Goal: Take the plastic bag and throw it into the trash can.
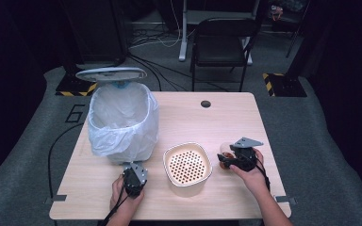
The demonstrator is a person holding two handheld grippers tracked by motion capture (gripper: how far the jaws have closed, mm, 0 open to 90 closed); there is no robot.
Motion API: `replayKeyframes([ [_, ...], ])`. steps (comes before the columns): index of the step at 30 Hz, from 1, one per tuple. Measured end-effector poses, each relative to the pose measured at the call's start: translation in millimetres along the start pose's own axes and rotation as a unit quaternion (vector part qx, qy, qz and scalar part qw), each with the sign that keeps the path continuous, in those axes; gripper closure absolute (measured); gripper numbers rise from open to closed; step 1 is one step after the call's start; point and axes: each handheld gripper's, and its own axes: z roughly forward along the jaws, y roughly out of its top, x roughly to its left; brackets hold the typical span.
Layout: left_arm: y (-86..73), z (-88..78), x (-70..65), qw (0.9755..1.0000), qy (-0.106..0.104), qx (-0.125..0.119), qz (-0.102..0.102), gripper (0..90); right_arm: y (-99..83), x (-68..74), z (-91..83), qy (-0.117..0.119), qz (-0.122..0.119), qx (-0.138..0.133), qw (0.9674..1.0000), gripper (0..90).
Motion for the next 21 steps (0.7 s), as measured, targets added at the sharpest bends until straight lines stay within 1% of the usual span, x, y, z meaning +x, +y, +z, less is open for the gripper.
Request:
replayKeyframes([
  [2,0.0,0.0,0.0,1.0,0.0,0.0,0.0,62.3,1.4,0.9,-1.1,0.001,-0.002,0.0,1.0,31.3],
  [3,0.0,0.0,0.0,1.0,0.0,0.0,0.0,62.4,2.5,0.7,-1.7,0.003,-0.008,-0.003,1.0,31.8],
  [8,0.0,0.0,0.0,1.0,0.0,0.0,0.0,62.3,8.7,1.8,-6.1,0.006,-0.013,-0.003,0.9999,32.7],
  [13,0.0,0.0,0.0,1.0,0.0,0.0,0.0,62.4,19.2,3.5,-10.2,0.011,-0.027,-0.008,0.9996,33.2],
  [17,0.0,0.0,0.0,1.0,0.0,0.0,0.0,62.4,29.5,3.6,-14.0,0.016,-0.046,-0.013,0.9988,33.2],
  [18,0.0,0.0,0.0,1.0,0.0,0.0,0.0,62.4,31.3,3.9,-14.7,0.017,-0.044,-0.013,0.9988,33.2],
  [21,0.0,0.0,0.0,1.0,0.0,0.0,0.0,62.4,38.6,3.1,-17.7,0.022,-0.052,-0.016,0.9983,33.4],
])
